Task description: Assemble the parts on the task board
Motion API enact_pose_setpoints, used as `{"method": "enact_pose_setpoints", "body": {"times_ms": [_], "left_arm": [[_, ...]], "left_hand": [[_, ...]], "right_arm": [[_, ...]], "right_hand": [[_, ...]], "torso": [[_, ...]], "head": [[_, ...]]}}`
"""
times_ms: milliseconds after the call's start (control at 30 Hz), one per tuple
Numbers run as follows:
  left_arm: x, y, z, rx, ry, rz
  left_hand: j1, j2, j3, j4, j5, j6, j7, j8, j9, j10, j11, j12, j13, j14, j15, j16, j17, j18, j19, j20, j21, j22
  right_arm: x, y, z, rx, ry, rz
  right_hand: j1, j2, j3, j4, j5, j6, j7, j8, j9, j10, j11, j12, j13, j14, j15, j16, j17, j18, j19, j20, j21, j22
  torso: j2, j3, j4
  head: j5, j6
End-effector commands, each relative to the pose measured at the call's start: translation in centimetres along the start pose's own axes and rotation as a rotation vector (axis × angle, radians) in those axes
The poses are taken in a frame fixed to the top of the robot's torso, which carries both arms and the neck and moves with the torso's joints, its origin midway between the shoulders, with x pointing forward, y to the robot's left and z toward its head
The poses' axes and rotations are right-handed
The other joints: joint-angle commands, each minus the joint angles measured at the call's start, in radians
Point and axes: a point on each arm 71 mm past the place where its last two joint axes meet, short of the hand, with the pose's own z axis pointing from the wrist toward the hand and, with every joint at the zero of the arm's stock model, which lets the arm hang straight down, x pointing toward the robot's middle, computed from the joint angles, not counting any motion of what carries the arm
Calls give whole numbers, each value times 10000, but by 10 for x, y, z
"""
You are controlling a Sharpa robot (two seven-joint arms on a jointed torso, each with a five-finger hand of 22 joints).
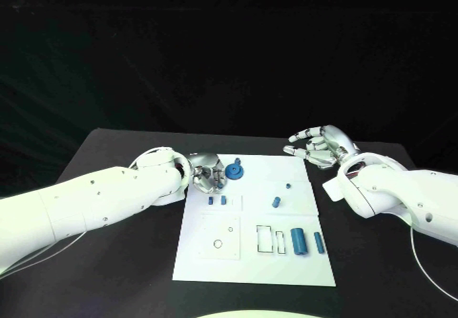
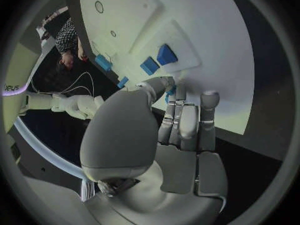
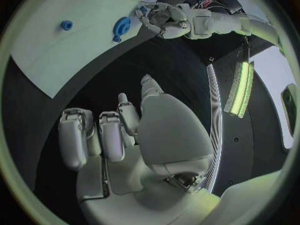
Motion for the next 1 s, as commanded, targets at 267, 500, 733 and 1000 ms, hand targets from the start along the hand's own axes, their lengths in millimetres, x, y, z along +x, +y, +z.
{"method": "enact_pose_setpoints", "body": {"times_ms": [267,500,733,1000], "left_arm": [[1,1,-1,-108,171,-36],[1,4,-2,-207,208,-35],[-1,13,-7,-429,149,-77],[-10,40,-17,-748,-255,-1030]], "left_hand": [[-116,6,-44,-8,-20,-144,6,-106,-23,-89,-13,71,26,-10,100,39,-23,-69,-39,74,-77,-17],[-132,-15,-41,-6,-21,-254,-2,-176,-40,-110,-16,103,51,-9,101,48,-22,-68,-36,80,-85,-20],[-165,-68,-48,0,-21,-404,-21,-270,-66,-263,13,109,77,-108,121,6,-204,-37,-161,92,-189,-163],[-22,81,137,-56,-7,-240,129,-176,-8,-671,174,-14,8,-456,243,-185,-879,5,-300,183,-326,-330]], "right_arm": [[1,1,0,-140,93,-29],[0,0,0,-111,80,-35],[-2,-4,0,62,240,-135],[-2,-12,2,-1,1369,-1268]], "right_hand": [[-21,100,-33,-20,65,-78,-19,58,-13,17,-20,59,-3,702,-45,-49,1071,127,512,-53,-25,2236],[-21,100,-33,-20,65,-78,-19,58,-13,17,-20,59,-3,702,-45,-49,1071,127,512,-53,-25,2236],[11,65,-50,-31,52,-116,-13,54,-23,-398,-17,-408,-493,649,-42,-148,868,186,396,-52,-300,2151],[1824,-555,1413,38,-160,355,-89,146,-113,-3070,-164,-6598,-6357,36,-146,-1612,-1213,286,191,-196,-875,2003]], "torso": [[1,3,-1],[-1,2,-4],[0,-1,-6],[-13,1,-6]], "head": [[-14,-6],[-18,4],[-52,32],[-90,95]]}}
